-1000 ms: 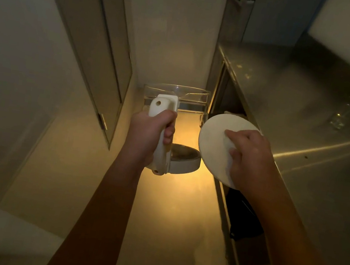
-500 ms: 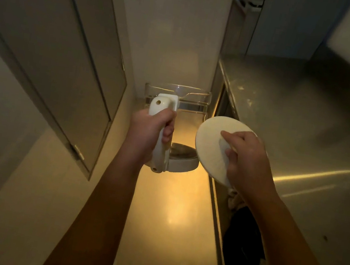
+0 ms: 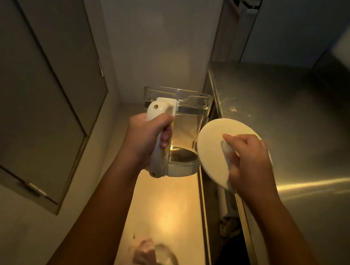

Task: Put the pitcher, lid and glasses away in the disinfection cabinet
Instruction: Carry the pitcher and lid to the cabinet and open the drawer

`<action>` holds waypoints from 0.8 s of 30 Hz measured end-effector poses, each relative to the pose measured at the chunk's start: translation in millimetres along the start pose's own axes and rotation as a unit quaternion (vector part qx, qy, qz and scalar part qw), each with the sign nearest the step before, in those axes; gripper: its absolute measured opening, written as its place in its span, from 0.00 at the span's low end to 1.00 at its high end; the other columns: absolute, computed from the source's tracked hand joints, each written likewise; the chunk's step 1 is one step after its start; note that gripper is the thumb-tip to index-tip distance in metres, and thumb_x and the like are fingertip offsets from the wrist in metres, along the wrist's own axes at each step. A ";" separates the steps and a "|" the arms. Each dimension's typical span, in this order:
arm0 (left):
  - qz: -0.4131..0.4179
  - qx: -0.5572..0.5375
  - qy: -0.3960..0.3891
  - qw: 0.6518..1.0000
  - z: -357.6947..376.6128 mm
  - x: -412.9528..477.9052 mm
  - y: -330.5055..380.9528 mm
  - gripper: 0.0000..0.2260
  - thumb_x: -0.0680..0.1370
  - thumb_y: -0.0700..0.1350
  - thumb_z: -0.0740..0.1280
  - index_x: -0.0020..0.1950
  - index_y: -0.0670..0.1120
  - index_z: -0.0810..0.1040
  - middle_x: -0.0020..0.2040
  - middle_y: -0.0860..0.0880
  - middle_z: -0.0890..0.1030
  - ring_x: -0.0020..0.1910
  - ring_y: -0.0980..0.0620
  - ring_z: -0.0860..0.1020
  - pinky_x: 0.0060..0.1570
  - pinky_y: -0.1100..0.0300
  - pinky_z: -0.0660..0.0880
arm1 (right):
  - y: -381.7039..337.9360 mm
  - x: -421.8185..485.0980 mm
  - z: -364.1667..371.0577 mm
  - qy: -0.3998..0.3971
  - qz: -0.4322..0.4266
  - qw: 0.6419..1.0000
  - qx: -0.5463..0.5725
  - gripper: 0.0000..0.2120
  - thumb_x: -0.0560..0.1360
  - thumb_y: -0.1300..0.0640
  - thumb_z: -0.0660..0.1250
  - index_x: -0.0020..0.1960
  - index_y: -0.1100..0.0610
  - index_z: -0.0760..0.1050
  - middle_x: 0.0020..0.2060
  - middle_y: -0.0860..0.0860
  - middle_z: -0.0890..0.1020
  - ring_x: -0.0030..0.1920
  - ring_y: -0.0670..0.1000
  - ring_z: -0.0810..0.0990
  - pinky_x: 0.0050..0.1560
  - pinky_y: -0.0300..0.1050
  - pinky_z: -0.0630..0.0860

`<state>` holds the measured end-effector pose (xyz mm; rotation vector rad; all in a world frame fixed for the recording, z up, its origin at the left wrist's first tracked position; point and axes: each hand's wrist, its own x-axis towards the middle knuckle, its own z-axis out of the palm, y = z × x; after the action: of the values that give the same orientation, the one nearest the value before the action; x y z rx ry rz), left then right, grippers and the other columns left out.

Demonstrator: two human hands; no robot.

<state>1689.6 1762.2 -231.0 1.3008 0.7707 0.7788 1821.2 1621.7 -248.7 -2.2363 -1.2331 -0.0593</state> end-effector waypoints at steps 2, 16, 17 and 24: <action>-0.003 -0.002 -0.002 1.000 -1.2 35.0 -1.5 0.12 0.76 0.40 0.63 0.32 0.42 0.71 0.22 0.52 0.70 0.22 0.57 0.67 0.28 0.64 0.68 | 2.8 28.4 11.6 -0.010 0.006 1.000 -0.005 0.23 0.64 0.69 0.74 0.58 0.62 0.78 0.52 0.60 0.79 0.53 0.60 0.74 0.52 0.55 0.73; 0.017 -0.006 -0.049 0.999 -29.3 288.8 22.3 0.15 0.74 0.36 0.63 0.27 0.43 0.69 0.20 0.51 0.68 0.21 0.57 0.66 0.24 0.66 0.67 | -22.1 263.0 87.3 -0.060 0.054 0.992 -0.101 0.29 0.71 0.59 0.71 0.70 0.51 0.66 0.66 0.51 0.68 0.66 0.51 0.63 0.65 0.43 0.65; 0.015 -0.009 -0.051 0.999 -28.8 299.7 22.9 0.15 0.74 0.36 0.63 0.27 0.42 0.69 0.20 0.52 0.68 0.20 0.57 0.66 0.24 0.66 0.67 | -20.1 272.2 90.5 -0.060 0.060 0.991 -0.101 0.29 0.71 0.60 0.70 0.70 0.51 0.66 0.66 0.51 0.68 0.66 0.52 0.63 0.65 0.43 0.65; -0.016 -0.027 -0.095 0.995 -8.7 372.0 14.3 0.14 0.75 0.35 0.62 0.28 0.41 0.69 0.20 0.51 0.67 0.20 0.57 0.65 0.23 0.66 0.66 | 9.9 330.4 110.9 -0.064 0.120 0.984 -0.112 0.30 0.70 0.63 0.70 0.70 0.51 0.66 0.66 0.52 0.68 0.67 0.52 0.62 0.65 0.43 0.64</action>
<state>1878.9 2082.7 -237.8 1.2905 0.6138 0.6361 1992.4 1925.4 -244.9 -2.6068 -1.0549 0.0422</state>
